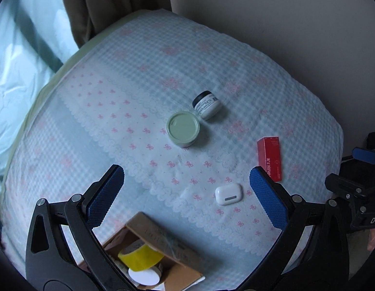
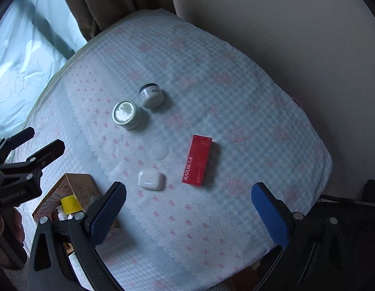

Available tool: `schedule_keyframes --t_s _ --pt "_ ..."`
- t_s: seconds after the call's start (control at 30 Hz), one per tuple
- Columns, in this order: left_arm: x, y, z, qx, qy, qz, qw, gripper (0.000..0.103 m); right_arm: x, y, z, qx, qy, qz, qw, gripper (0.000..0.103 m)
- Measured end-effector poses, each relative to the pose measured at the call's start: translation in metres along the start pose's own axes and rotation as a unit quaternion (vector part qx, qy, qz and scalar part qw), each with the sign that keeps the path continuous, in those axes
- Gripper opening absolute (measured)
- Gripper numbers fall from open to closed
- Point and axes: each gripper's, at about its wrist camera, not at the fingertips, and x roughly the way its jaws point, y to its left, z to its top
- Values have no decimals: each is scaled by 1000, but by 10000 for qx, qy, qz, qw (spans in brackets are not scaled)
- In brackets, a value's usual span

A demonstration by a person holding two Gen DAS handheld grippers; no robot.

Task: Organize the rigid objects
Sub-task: 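Move both tools back toward the green-lid jar and red box, then grasp the pale green-lid jar with the left tool while the right tool grasps the red box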

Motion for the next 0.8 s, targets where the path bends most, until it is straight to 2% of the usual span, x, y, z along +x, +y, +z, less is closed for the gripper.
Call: schedule_keyframes --t_s 0.27,0.33,0.5,0.6,0.7,0.73,0.8 --pt "124 -2 18 331 584 47 9977 103 101 -24 7 525 755 62 9957 103" --pt "144 0 18 332 633 -4 9974 103 123 -25 7 598 916 91 9940 98" --pt "185 0 24 428 723 60 9964 103 164 -25 12 874 1184 169 9890 95" --pt "202 0 28 471 699 65 9964 102 182 -22 17 951 1275 130 9872 87" --pt "214 -2 32 551 644 94 9964 98 196 -19 20 976 1330 70 9863 85" --pt "217 -2 33 573 637 98 9963 95 200 -18 19 988 1343 49 9860 79" --pt "223 -3 33 622 638 92 9960 90 206 -18 18 1050 1379 -8 9849 75"
